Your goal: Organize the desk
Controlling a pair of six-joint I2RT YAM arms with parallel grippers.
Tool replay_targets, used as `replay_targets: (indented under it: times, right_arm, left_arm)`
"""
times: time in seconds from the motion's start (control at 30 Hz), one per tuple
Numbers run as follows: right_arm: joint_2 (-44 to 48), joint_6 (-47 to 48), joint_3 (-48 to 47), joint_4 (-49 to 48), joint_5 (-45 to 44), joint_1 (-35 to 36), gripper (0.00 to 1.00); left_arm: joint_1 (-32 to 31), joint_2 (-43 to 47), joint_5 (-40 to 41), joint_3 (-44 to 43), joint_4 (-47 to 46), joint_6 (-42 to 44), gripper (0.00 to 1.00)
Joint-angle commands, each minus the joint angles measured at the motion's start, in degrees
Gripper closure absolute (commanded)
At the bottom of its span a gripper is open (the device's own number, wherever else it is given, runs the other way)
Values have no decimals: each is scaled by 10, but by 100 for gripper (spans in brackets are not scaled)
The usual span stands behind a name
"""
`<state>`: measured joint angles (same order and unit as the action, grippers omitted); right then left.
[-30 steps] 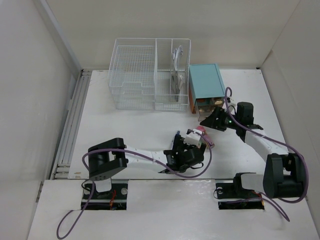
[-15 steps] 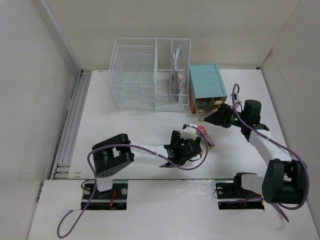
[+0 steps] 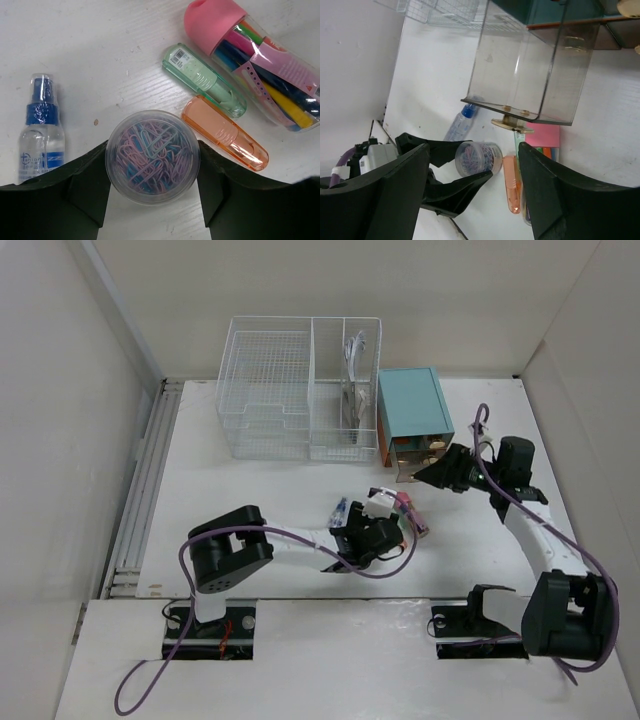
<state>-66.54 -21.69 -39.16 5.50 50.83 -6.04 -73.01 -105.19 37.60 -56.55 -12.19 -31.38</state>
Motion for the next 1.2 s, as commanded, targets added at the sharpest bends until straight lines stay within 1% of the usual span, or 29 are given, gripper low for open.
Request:
replay_targets:
  times: [0.0,0.07,0.1,0.13,0.17,0.2,0.23,0.27,0.3,0.33,0.37,0.43,0.47,0.5,0.6,0.67,0.73,0.87,1.0,1.17]
  right_arm:
    - [40,26,-38,5,22,-8,23]
    - [51,60,-60,21,22,-13,21]
    - [59,80,-72,53,22,-19,18]
    - [59,100,-85,74,22,-20,18]
    - [59,149,-118,99,8,-27,17]
    - [59,164,-135,121,-35,-27,17]
    - [59,177,-151,156,-51,-40,17]
    - [59,190,-174,167,-64,-45,21]
    - [59,191,-182,176,-83,-50,27]
    - [59,191,-188,183,-106,-56,51]
    - [59,197,-188,183,-107,-65,66]
    - [69,197,-188,183,-116,-71,92]
    - [78,197,-188,178,-123,-77,100]
    - [85,197,-188,178,-123,-78,100]
    - [85,209,-194,183,-130,-91,100]
    - [91,216,-209,192,-130,-91,97]
    - [91,222,-209,197,-123,-102,97]
    - [91,227,-209,203,-109,-114,97]
    - [68,239,-214,215,-83,-132,97]
    - [43,250,-219,233,-40,-150,97]
  left_arm:
    - [-3,46,14,-39,16,8,75]
    - [-9,64,33,-57,39,8,80]
    - [-9,74,33,-63,48,8,80]
    - [-9,96,33,-69,60,8,83]
    - [-9,108,40,-76,66,15,83]
    - [-9,119,47,-90,66,26,85]
    - [-9,137,47,-100,66,34,85]
    - [-1,144,47,-111,82,34,89]
    - [5,149,41,-133,82,45,90]
    - [12,149,41,-144,88,62,90]
    - [20,156,32,-153,81,74,90]
    - [46,156,9,-188,81,96,90]
    - [57,142,-2,-202,81,111,90]
    - [75,135,-21,-228,81,119,91]
    - [107,100,-50,-267,75,139,91]
    - [119,78,-78,-310,75,147,91]
    - [131,44,-100,-347,75,153,91]
    - [137,-5,-128,-389,70,163,93]
    - [142,-51,-133,-449,75,170,93]
    - [142,-96,-145,-474,75,180,93]
